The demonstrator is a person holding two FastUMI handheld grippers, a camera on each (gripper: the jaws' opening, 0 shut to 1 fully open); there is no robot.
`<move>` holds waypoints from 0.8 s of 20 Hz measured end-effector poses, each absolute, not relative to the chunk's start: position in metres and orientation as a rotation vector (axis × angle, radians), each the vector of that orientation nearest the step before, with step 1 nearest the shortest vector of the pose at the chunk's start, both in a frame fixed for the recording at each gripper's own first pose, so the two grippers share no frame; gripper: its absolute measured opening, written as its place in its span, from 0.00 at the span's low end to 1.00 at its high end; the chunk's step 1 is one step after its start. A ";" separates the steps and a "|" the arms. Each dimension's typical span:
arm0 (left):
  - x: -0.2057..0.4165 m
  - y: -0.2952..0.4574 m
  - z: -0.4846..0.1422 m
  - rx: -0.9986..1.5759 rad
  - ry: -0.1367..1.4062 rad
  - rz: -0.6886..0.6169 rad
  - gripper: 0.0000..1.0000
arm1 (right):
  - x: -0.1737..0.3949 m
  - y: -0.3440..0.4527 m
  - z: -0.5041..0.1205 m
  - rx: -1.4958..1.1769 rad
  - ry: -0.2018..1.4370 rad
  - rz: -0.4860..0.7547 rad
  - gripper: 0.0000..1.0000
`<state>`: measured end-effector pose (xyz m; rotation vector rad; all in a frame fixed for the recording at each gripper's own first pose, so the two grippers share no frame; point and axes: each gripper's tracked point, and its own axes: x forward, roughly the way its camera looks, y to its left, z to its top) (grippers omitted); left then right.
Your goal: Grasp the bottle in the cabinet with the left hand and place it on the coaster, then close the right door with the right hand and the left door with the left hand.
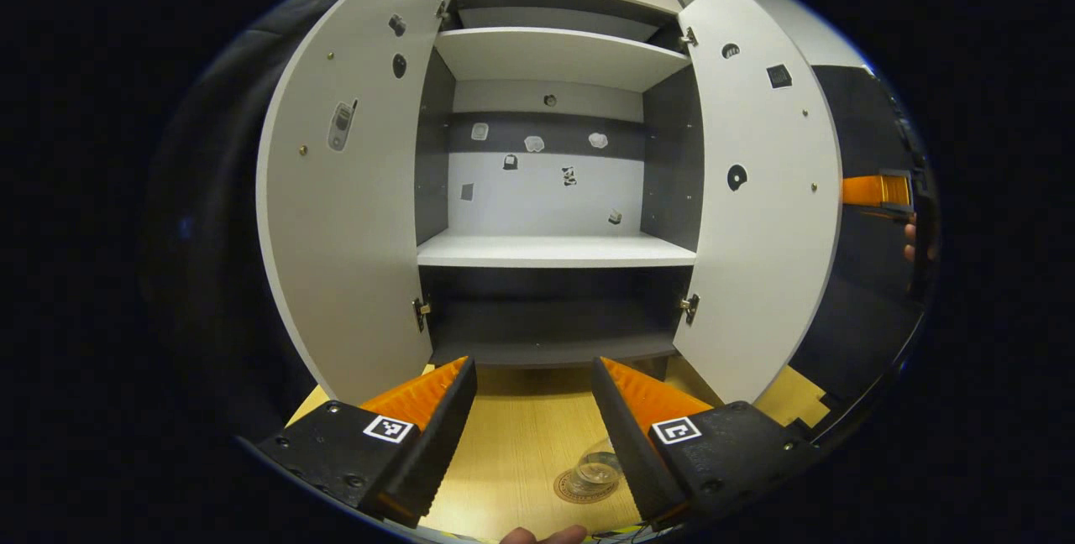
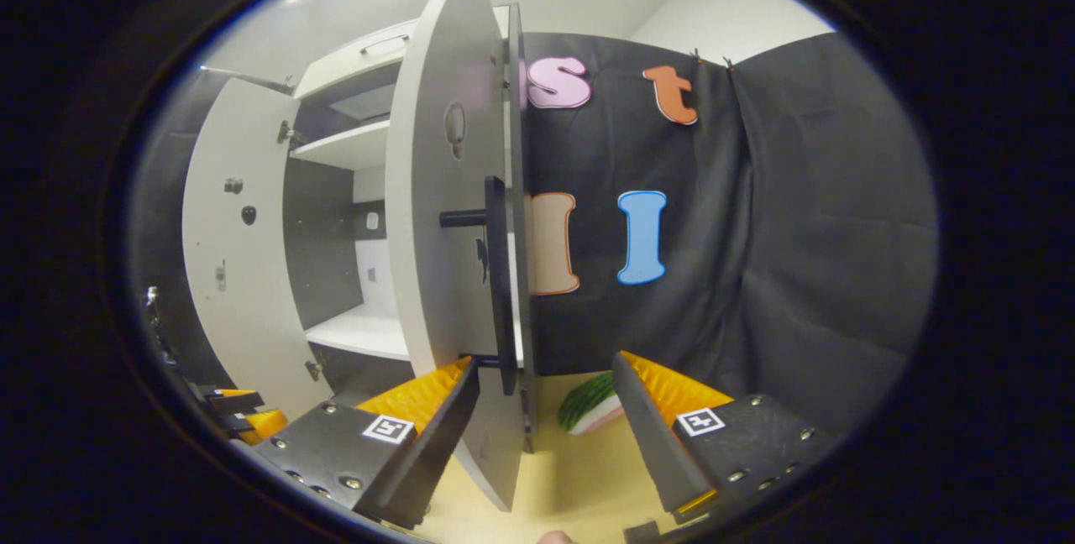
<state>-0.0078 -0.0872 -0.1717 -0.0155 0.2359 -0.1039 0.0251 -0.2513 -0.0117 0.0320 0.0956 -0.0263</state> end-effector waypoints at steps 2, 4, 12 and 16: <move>-0.007 -0.079 -0.167 -0.014 0.223 -0.090 0.88 | 0.026 -0.241 -0.012 0.033 0.099 -0.002 0.98; -0.009 -0.073 -0.167 -0.024 0.223 -0.078 0.88 | 0.030 -0.225 -0.013 0.036 0.099 0.035 0.98; -0.023 -0.043 -0.171 -0.018 0.230 -0.027 0.88 | 0.057 -0.162 -0.019 0.054 0.090 0.134 0.98; -0.028 -0.023 -0.170 -0.034 0.231 0.010 0.88 | 0.071 -0.134 -0.021 0.069 0.086 0.167 0.94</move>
